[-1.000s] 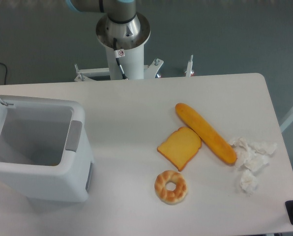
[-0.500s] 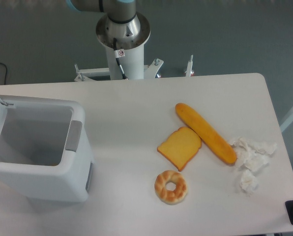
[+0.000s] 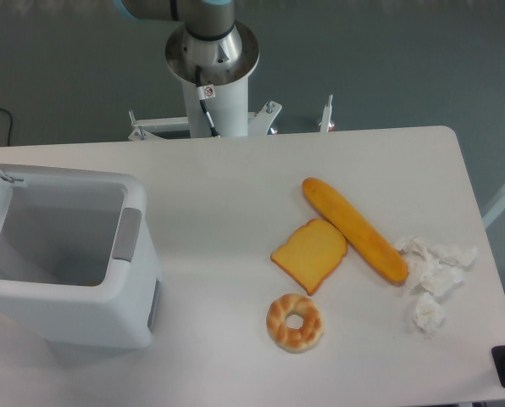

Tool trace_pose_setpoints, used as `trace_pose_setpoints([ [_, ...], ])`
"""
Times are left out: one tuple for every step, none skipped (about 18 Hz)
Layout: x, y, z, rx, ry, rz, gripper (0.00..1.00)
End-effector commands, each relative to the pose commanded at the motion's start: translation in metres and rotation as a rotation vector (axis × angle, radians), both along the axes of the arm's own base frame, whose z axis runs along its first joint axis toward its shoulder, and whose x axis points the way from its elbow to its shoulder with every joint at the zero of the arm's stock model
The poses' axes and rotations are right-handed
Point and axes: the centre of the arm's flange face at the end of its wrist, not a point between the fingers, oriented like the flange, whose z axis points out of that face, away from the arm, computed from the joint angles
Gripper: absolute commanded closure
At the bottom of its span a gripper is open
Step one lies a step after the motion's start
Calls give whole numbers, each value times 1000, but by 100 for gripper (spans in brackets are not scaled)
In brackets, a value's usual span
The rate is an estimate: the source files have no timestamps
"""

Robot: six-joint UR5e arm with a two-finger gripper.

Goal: Close the trash can

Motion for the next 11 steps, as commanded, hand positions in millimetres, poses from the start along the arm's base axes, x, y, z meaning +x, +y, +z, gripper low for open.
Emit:
trace_pose_setpoints([
  [-1,0,0,0,1,2,0],
  [-1,-1,0,-1,2,3,0],
  [-2,-2,0,-3,4,7,0],
  [-2,-3,-1,-6,16,13,0],
  [-4,-3,-2,-12,32,25,0],
  [-6,-2,-4,-20,48,37,0],
  [-8,-2,-6,-28,65,49,0],
  [-9,-2,-11,-41,79,61,0],
  [-12,-2,-15,-51,95,74,0],
  [-14,-1,-18,-61,104,84,0],
  [-17,-1,-24,-74,115,95,0],
])
